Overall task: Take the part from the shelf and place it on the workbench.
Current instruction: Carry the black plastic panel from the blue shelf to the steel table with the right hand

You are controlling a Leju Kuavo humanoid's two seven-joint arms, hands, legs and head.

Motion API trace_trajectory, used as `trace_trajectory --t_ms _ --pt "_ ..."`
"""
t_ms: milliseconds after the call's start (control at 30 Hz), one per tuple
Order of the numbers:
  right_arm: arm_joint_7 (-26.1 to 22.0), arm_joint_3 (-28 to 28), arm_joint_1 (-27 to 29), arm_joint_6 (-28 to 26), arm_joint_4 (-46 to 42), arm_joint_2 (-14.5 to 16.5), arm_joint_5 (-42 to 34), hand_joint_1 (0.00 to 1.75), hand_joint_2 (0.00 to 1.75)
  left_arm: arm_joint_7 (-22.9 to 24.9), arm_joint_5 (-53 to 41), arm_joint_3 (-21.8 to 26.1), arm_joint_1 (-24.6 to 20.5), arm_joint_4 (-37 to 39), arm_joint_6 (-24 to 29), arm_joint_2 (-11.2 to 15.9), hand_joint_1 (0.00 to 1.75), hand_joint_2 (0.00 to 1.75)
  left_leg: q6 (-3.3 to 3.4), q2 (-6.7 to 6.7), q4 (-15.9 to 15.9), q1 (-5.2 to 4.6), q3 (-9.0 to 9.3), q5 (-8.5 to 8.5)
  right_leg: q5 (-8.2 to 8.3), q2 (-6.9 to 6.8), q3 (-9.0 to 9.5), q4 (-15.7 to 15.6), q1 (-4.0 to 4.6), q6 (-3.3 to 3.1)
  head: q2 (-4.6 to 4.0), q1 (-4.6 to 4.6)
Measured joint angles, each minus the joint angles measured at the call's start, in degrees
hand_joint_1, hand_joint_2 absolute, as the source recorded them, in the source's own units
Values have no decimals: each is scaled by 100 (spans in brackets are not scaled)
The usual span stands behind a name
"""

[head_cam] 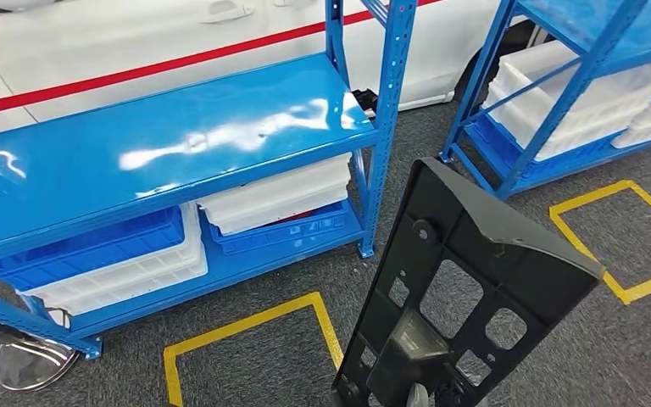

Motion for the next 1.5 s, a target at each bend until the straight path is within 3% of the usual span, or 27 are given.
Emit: trace_trajectory --t_ms 67,133,200,233,300,400,467,500,533,633,667,733,767,833,900,933,967,1000,1067,1100,1167,1200,1267,1333,1400,1467,1500 --pt "7 -22 31 3 -18 1 0 175 175 2 0 0 -4 0 12 -3 0 0 93 -153 -665 -19 483 300 87 157 -97 19 15 14 0 -2" --pt "11 -40 44 6 -44 2 -1 175 175 1 8 0 -3 0 17 -7 0 0 162 -413 -1460 -33 972 390 169 290 -152 29 28 55 -1 -3" --pt "15 -56 61 16 -68 4 -9 175 175 1 16 0 -9 0 25 -16 0 0 170 -476 -1748 -54 1115 363 252 412 -183 21 24 125 -1 -7" --pt "19 -64 77 24 -80 7 -13 175 175 2 20 0 -21 0 29 -28 0 0 174 -415 -1768 -49 1097 391 294 482 -191 13 20 168 -1 -11" --pt "29 -88 117 43 -104 16 -23 175 175 6 43 0 -40 0 36 -59 0 0 224 -248 -1821 -28 1074 464 209 381 -269 127 26 229 -1 0" --pt "49 -129 139 66 -123 22 -40 175 175 21 110 2 -6 0 48 -81 0 0 285 31 -1835 -26 993 543 -407 -62 -657 1064 3 287 -1 53" --pt "62 -146 153 70 -123 22 -46 175 175 31 124 2 18 0 50 -84 0 0 274 217 -1815 -30 941 559 -628 -160 -805 1591 -43 332 0 56" --pt "66 -153 162 70 -123 22 -48 175 175 33 126 2 19 0 50 -87 0 0 263 303 -1803 -28 927 561 -582 -188 -721 1557 -68 351 0 57" --pt "69 -160 169 70 -123 22 -50 175 175 34 132 2 15 0 50 -94 0 0 248 379 -1787 -23 920 555 -453 -232 -526 1304 -88 364 0 57" --pt "78 -183 181 75 -129 27 -58 175 175 38 193 8 1 0 52 -114 0 0 158 568 -1709 -41 916 504 -149 -538 122 260 -66 314 0 54" --pt "80 -190 190 79 -134 33 -60 175 175 40 224 13 -5 0 54 -117 0 0 125 619 -1687 -55 917 490 -144 -594 189 112 -41 274 0 47" --pt "81 -204 217 87 -145 51 -61 175 175 47 288 24 -30 0 59 -125 0 0 63 723 -1676 -66 928 483 -152 -515 156 75 -15 191 0 30" --pt "80 -213 232 88 -151 62 -61 175 175 52 314 30 -45 0 61 -131 0 0 33 717 -1658 -56 932 455 -136 -458 143 59 -20 155 0 26" --pt "80 -232 246 100 -166 90 -62 175 175 85 283 34 -53 0 41 -139 0 0 -19 468 -1396 -25 824 240 -89 -344 116 21 -49 75 0 6" --pt "82 -250 241 141 -174 109 -63 175 175 147 161 14 -41 0 -26 -130 0 0 -48 127 -695 -5 506 -154 -52 -226 76 14 -52 20 0 -20" --pt "85 -258 237 166 -174 112 -63 175 175 174 114 1 -34 0 -61 -123 0 0 -56 50 -304 -2 324 -304 -40 -153 54 20 -48 7 0 -25" --pt "87 -266 236 182 -173 112 -63 175 175 194 95 -8 -27 0 -82 -118 0 0 -59 19 -51 -2 201 -350 -31 -71 39 28 -43 3 0 -25" --pt "89 -274 237 190 -172 112 -63 175 175 204 87 -15 -19 0 -93 -115 0 0 -55 6 -3 -2 168 -279 -24 15 30 37 -40 5 0 -25" --pt "91 -282 237 193 -172 113 -63 175 175 211 86 -28 -9 1 -100 -104 0 0 -32 -93 -567 5 400 141 -14 186 25 65 -43 22 0 -26" --pt "91 -283 234 194 -172 114 -63 175 175 213 85 -33 -1 2 -103 -93 0 0 -16 -240 -958 13 560 323 -7 262 14 84 -37 40 0 -27" --pt "93 -284 223 199 -172 114 -63 175 175 203 87 -38 3 6 -113 -78 0 0 12 -486 -1486 26 746 497 24 400 -39 118 -33 101 -1 -27" --pt "93 -285 220 203 -172 114 -63 175 175 184 91 -40 0 7 -120 -73 0 0 28 -518 -1539 20 750 484 51 465 -69 115 -36 146 -1 -27" --pt "94 -292 224 207 -172 115 -63 175 175 118 99 -45 -14 7 -136 -73 0 0 94 -384 -1571 18 749 527 103 562 -113 99 -52 233 -1 -25" --pt "93 -301 229 206 -172 116 -63 175 175 52 96 -58 -16 7 -140 -75 0 0 184 -221 -1617 31 752 589 -29 321 -219 280 -35 278 0 -3" --pt "93 -307 217 206 -172 116 -62 175 175 21 88 -79 -1 7 -137 -74 0 0 235 -47 -1636 17 724 621 -415 -44 -502 894 -27 308 0 28" --pt "94 -310 211 206 -166 116 -61 175 175 14 85 -93 20 8 -121 -71 0 0 244 143 -1631 -7 690 625 -725 -152 -786 1580 -48 342 0 40" --pt "94 -313 213 207 -161 116 -62 175 175 13 87 -97 23 9 -112 -70 0 0 243 235 -1629 -15 680 624 -740 -170 -805 1696 -57 352 0 41"
